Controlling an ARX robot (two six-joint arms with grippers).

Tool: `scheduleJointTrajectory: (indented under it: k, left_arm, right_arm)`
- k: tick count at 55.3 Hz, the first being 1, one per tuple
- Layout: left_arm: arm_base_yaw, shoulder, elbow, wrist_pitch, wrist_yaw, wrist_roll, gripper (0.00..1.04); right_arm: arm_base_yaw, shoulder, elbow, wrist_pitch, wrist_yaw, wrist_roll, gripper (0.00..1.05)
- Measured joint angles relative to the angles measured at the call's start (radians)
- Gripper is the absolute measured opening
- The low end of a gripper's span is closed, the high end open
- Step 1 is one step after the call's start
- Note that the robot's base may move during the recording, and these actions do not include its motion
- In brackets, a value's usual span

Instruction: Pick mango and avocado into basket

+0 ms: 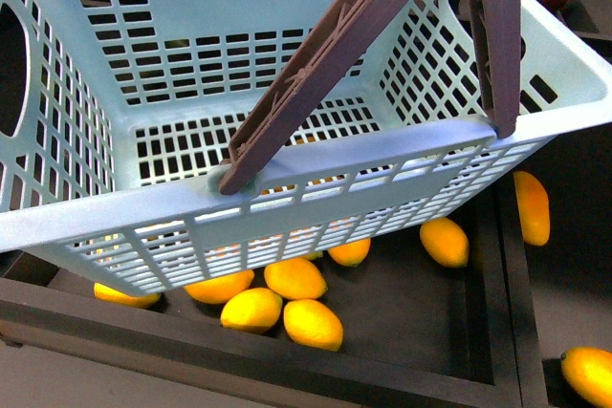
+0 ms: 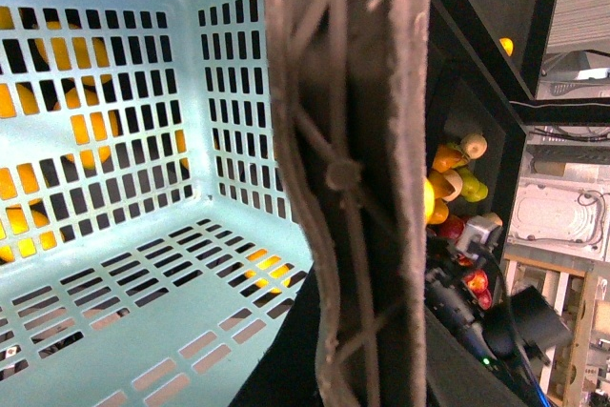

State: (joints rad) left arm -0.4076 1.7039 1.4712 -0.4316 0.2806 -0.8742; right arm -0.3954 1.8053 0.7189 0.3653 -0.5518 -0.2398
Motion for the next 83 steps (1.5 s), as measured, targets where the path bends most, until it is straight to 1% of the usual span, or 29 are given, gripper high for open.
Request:
scheduleJointTrajectory:
  k: [7, 11, 19, 23, 33, 35, 45, 48, 51, 60, 62, 63, 69, 74, 79, 81, 83]
  left_arm:
    - [0.000, 0.000, 0.000, 0.000, 0.000, 0.000, 0.08]
    - [0.000, 0.000, 0.000, 0.000, 0.000, 0.000, 0.08]
    - [0.000, 0.000, 0.000, 0.000, 0.000, 0.000, 0.08]
    - [0.000, 0.000, 0.000, 0.000, 0.002, 0.000, 0.08]
    - [0.000, 0.000, 0.000, 0.000, 0.000, 0.000, 0.08]
    - [0.000, 0.000, 0.000, 0.000, 0.000, 0.000, 0.08]
    - [0.000, 0.000, 0.000, 0.000, 0.000, 0.001, 0.08]
    - [0.000, 0.000, 0.000, 0.000, 0.000, 0.001, 0.08]
    - [0.000, 0.000, 0.000, 0.000, 0.000, 0.002, 0.08]
    - [0.000, 0.000, 0.000, 0.000, 0.001, 0.002, 0.08]
    - [0.000, 0.000, 0.000, 0.000, 0.003, 0.002, 0.08]
    - [0.000, 0.000, 0.000, 0.000, 0.004, 0.003, 0.08]
    - [-0.001, 0.006, 0.000, 0.000, -0.003, 0.005, 0.08]
    - [0.000, 0.006, 0.000, 0.000, -0.012, 0.006, 0.08]
    - [0.003, 0.006, 0.000, 0.000, -0.014, 0.008, 0.08]
    - [0.003, 0.006, 0.000, 0.000, -0.013, 0.008, 0.08]
    - [0.003, 0.006, 0.000, 0.000, -0.013, 0.007, 0.08]
  right_arm:
    - [0.083, -0.205, -0.045, 0.051, -0.010, 0.140, 0.57]
    - [0.121, -0.263, -0.049, 0.058, -0.006, 0.183, 0.57]
    - [0.280, -0.359, -0.046, 0.063, 0.043, 0.271, 0.57]
    - [0.374, -0.355, -0.023, 0.064, 0.085, 0.286, 0.57]
    - [0.501, -0.311, 0.027, 0.070, 0.149, 0.285, 0.57]
    - [0.522, -0.299, 0.028, 0.070, 0.155, 0.281, 0.57]
    - [0.573, -0.260, 0.028, 0.069, 0.185, 0.262, 0.57]
    - [0.583, -0.249, 0.028, 0.069, 0.203, 0.254, 0.59]
    - [0.589, -0.238, 0.027, 0.069, 0.213, 0.255, 0.69]
    - [0.596, -0.228, 0.027, 0.081, 0.229, 0.280, 0.91]
    - [0.592, -0.228, 0.027, 0.094, 0.239, 0.299, 0.98]
    - [0.590, -0.228, 0.027, 0.098, 0.242, 0.305, 0.99]
    - [0.549, -0.229, 0.027, 0.153, 0.290, 0.379, 0.96]
    - [0.471, -0.235, 0.027, 0.175, 0.364, 0.465, 0.97]
    - [0.393, -0.245, 0.011, 0.182, 0.437, 0.500, 0.96]
    - [0.360, -0.246, -0.035, 0.298, 0.481, 0.462, 0.90]
    - [0.342, -0.249, -0.079, 0.398, 0.504, 0.421, 0.85]
